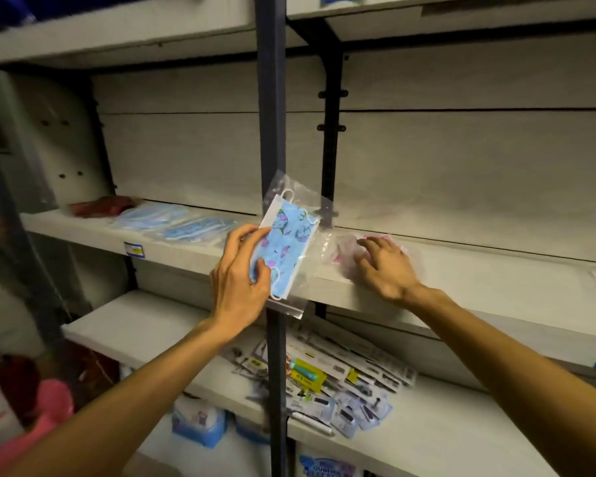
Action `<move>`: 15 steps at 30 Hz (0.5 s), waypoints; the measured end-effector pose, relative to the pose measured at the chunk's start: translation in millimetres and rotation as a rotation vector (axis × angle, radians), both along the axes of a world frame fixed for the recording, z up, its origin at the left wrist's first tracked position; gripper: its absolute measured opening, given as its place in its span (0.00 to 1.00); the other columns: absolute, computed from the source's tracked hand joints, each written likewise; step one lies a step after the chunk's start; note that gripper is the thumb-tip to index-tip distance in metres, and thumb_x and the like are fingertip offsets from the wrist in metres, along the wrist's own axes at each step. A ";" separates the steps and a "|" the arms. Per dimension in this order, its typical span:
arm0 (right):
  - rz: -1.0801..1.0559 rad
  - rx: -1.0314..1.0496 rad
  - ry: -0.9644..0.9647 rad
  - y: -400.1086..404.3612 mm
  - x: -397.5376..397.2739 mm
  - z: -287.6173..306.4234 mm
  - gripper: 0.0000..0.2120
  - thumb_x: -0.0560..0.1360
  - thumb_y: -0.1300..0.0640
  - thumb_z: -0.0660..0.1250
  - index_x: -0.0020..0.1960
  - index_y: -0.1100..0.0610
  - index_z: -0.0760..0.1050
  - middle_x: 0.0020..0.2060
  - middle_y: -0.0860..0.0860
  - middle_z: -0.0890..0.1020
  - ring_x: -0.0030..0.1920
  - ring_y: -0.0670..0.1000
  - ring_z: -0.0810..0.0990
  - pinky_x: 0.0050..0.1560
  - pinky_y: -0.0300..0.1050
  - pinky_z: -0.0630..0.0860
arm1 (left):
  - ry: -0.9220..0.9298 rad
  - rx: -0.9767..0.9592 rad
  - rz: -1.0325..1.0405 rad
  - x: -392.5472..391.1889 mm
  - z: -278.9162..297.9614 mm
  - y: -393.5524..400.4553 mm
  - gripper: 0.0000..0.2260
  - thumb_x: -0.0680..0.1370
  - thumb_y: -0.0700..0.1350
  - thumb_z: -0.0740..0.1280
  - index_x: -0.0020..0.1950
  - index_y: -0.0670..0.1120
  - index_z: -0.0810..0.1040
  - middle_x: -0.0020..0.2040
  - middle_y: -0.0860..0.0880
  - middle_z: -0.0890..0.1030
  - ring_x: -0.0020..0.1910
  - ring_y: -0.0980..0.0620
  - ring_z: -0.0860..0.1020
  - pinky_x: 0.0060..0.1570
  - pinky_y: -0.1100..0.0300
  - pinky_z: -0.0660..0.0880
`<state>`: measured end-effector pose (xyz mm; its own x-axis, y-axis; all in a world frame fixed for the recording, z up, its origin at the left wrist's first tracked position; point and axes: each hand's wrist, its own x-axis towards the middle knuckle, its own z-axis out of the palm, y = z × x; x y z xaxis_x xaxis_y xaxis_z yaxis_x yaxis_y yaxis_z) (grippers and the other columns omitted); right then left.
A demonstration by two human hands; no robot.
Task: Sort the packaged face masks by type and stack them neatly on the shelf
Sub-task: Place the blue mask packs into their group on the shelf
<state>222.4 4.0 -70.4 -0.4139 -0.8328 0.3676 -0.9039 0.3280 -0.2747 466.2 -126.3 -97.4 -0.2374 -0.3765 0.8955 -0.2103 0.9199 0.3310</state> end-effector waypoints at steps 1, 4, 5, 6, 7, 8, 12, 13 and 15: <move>0.025 -0.026 0.020 -2.2 8.0 0.7 0.24 0.84 0.46 0.55 0.77 0.54 0.64 0.76 0.54 0.66 0.76 0.56 0.62 0.76 0.57 0.58 | 0.015 0.014 0.006 5.5 -1.6 -4.9 0.21 0.76 0.41 0.61 0.69 0.43 0.75 0.66 0.49 0.71 0.60 0.67 0.68 0.53 0.82 0.66; 0.079 -0.050 0.105 -13.4 32.6 3.4 0.24 0.84 0.45 0.55 0.77 0.53 0.64 0.76 0.53 0.66 0.77 0.55 0.60 0.77 0.56 0.56 | 0.051 0.036 0.012 20.0 -6.6 -21.9 0.23 0.76 0.39 0.62 0.71 0.44 0.72 0.68 0.48 0.69 0.62 0.65 0.68 0.53 0.80 0.66; 0.087 -0.063 0.127 -18.5 41.4 3.6 0.24 0.84 0.45 0.55 0.77 0.53 0.64 0.76 0.53 0.66 0.77 0.54 0.59 0.77 0.56 0.56 | 0.063 0.045 0.009 25.3 -8.2 -28.9 0.23 0.76 0.39 0.61 0.72 0.44 0.71 0.68 0.48 0.69 0.63 0.65 0.68 0.52 0.81 0.67; 0.088 -0.076 0.148 -24.6 49.9 2.9 0.24 0.83 0.45 0.55 0.77 0.53 0.64 0.76 0.53 0.66 0.77 0.54 0.59 0.78 0.56 0.55 | 0.075 0.057 0.007 30.8 -10.0 -36.9 0.23 0.76 0.40 0.61 0.72 0.44 0.71 0.69 0.48 0.68 0.63 0.65 0.68 0.52 0.81 0.67; 0.080 -0.087 0.172 -31.4 57.3 2.1 0.24 0.83 0.45 0.55 0.76 0.53 0.64 0.76 0.53 0.66 0.78 0.54 0.59 0.78 0.56 0.55 | 0.083 0.074 0.005 36.2 -10.9 -46.2 0.24 0.76 0.41 0.60 0.73 0.44 0.70 0.69 0.48 0.68 0.63 0.64 0.68 0.51 0.80 0.67; 0.066 -0.087 0.192 -37.7 63.7 0.6 0.24 0.83 0.45 0.55 0.76 0.53 0.64 0.76 0.53 0.66 0.78 0.54 0.59 0.78 0.55 0.54 | 0.078 0.098 0.003 41.6 -11.8 -56.2 0.24 0.76 0.42 0.60 0.73 0.44 0.69 0.70 0.48 0.68 0.63 0.62 0.69 0.51 0.78 0.68; -0.042 -0.032 0.214 -54.0 76.6 -8.2 0.25 0.84 0.44 0.52 0.77 0.54 0.62 0.77 0.53 0.65 0.79 0.54 0.56 0.78 0.55 0.49 | -0.072 0.207 -0.015 54.7 -11.4 -97.0 0.27 0.77 0.36 0.66 0.76 0.43 0.66 0.73 0.47 0.65 0.64 0.52 0.72 0.54 0.56 0.77; -0.077 -0.022 0.208 -56.4 78.2 -11.5 0.25 0.84 0.44 0.51 0.77 0.54 0.62 0.77 0.54 0.65 0.79 0.54 0.56 0.78 0.55 0.50 | -0.132 0.248 -0.025 55.4 -9.5 -107.8 0.27 0.78 0.36 0.66 0.77 0.43 0.65 0.74 0.47 0.64 0.64 0.49 0.73 0.56 0.52 0.78; -0.152 -0.017 0.186 -58.4 78.5 -17.0 0.25 0.84 0.43 0.50 0.77 0.54 0.62 0.77 0.54 0.65 0.79 0.54 0.56 0.78 0.54 0.51 | -0.249 0.287 -0.024 51.8 -5.6 -127.5 0.27 0.79 0.38 0.66 0.78 0.42 0.64 0.76 0.47 0.63 0.66 0.42 0.73 0.59 0.48 0.76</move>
